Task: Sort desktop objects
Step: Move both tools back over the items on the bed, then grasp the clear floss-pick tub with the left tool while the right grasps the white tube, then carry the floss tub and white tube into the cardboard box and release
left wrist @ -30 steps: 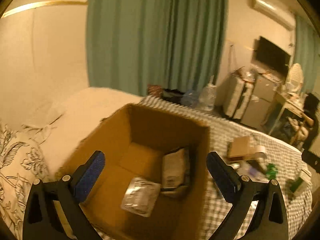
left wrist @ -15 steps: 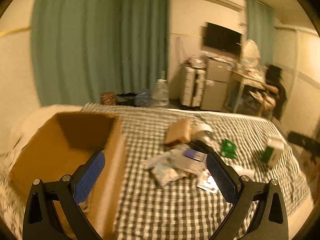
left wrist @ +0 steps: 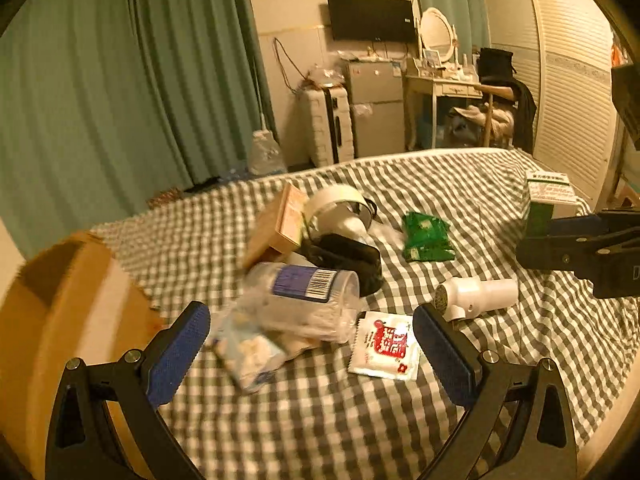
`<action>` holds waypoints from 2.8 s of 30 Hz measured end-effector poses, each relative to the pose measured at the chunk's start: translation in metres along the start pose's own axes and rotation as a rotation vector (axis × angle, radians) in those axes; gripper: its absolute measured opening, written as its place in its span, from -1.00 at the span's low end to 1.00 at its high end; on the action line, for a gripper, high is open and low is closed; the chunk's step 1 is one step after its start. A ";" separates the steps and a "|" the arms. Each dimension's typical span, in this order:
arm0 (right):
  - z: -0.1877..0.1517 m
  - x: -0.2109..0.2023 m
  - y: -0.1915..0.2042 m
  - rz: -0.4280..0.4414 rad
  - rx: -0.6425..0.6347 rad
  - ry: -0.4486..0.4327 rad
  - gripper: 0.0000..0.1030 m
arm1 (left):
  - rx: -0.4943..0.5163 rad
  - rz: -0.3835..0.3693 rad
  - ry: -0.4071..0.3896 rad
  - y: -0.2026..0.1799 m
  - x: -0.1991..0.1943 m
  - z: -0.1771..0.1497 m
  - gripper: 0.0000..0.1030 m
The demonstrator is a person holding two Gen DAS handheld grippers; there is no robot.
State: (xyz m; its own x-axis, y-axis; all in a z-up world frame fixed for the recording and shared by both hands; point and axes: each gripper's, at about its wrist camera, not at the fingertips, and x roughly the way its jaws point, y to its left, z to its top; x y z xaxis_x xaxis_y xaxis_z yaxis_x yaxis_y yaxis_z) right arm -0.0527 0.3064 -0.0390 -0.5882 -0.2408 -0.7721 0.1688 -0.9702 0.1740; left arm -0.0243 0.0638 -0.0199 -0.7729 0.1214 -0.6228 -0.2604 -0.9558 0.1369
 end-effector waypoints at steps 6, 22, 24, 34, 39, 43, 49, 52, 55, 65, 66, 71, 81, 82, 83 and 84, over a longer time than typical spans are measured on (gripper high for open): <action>0.002 0.030 -0.008 0.022 -0.016 0.079 0.49 | -0.029 -0.026 -0.019 0.010 0.040 0.004 1.00; 0.002 0.099 -0.007 0.034 -0.102 0.207 0.49 | -0.019 -0.040 0.015 0.017 0.113 0.010 1.00; 0.002 0.104 -0.007 0.058 -0.092 0.228 0.49 | -0.014 -0.024 0.036 0.019 0.123 0.009 1.00; -0.012 0.118 0.017 -0.011 -0.163 0.320 0.27 | -0.249 -0.074 0.152 0.059 0.141 -0.007 1.00; -0.007 0.109 0.009 -0.018 -0.114 0.325 0.17 | -0.331 -0.069 0.167 0.074 0.129 -0.020 0.91; -0.005 0.089 0.008 -0.013 -0.092 0.295 0.17 | -0.324 -0.067 0.171 0.076 0.120 -0.017 0.59; -0.006 0.071 0.001 0.002 -0.054 0.265 0.17 | -0.320 -0.064 0.200 0.073 0.105 -0.021 0.40; -0.007 0.067 0.002 0.006 -0.040 0.252 0.17 | -0.376 -0.068 0.207 0.080 0.095 -0.027 0.39; -0.010 0.057 0.003 0.008 -0.037 0.231 0.17 | -0.404 -0.076 0.182 0.085 0.078 -0.029 0.36; -0.019 0.023 0.009 0.009 -0.008 0.186 0.17 | -0.406 -0.108 0.120 0.079 0.024 -0.022 0.26; -0.022 0.020 0.008 0.005 -0.006 0.185 0.17 | -0.398 -0.106 0.109 0.077 0.018 -0.020 0.26; -0.029 0.002 0.013 -0.007 0.003 0.165 0.17 | -0.381 -0.125 0.086 0.072 -0.007 -0.017 0.25; -0.020 -0.043 0.061 -0.032 -0.095 0.073 0.17 | -0.365 -0.117 -0.015 0.076 -0.061 -0.002 0.25; -0.018 -0.047 0.067 -0.033 -0.105 0.059 0.17 | -0.361 -0.100 -0.028 0.079 -0.066 -0.001 0.25; -0.016 -0.050 0.073 -0.032 -0.113 0.051 0.17 | -0.358 -0.087 -0.033 0.081 -0.070 0.001 0.25; -0.015 -0.053 0.079 -0.030 -0.121 0.044 0.17 | -0.365 -0.080 -0.036 0.085 -0.073 0.002 0.25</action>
State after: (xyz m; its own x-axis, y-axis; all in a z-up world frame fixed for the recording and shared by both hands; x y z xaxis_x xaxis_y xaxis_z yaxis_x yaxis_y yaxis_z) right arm 0.0032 0.2427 0.0066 -0.5594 -0.2078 -0.8024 0.2476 -0.9658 0.0775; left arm 0.0088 -0.0257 0.0392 -0.7801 0.2032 -0.5917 -0.1030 -0.9746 -0.1989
